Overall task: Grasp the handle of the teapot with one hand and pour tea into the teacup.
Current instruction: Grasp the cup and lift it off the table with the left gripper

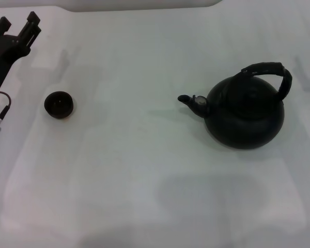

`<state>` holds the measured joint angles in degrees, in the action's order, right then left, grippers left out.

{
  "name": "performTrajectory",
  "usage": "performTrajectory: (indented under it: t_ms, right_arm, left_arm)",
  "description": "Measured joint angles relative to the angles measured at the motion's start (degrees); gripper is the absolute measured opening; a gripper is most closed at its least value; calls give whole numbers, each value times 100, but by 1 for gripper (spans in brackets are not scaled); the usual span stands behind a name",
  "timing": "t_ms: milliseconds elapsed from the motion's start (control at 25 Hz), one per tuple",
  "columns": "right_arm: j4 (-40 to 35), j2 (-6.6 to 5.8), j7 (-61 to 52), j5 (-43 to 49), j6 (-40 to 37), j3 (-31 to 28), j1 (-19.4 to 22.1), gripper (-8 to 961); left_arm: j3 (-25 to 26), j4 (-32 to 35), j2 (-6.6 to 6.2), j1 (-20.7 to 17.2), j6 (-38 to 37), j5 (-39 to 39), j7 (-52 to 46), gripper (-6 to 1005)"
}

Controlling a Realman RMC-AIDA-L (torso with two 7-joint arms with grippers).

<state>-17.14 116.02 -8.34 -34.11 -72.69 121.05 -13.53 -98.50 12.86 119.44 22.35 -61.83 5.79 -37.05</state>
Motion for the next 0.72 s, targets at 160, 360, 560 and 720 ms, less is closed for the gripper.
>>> performTrajectory:
  t_ms: [160, 360, 560, 720]
  right_arm:
    - [0, 0, -1, 2, 0, 4, -4, 874]
    - [0, 0, -4, 1, 40, 6, -7, 873]
    - [-1, 0, -11, -2, 67, 6, -9, 873]
    - [-1, 0, -11, -8, 104, 5, -24, 873]
  left_arm:
    - [-11, -19, 0, 3, 0, -32, -6, 819]
    - [-11, 2, -3, -13, -2, -40, -7, 818]
    - [-96, 16, -13, 49, 43, -70, -13, 818]
    - [-306, 21, -59, 231, 283, -96, -375, 818]
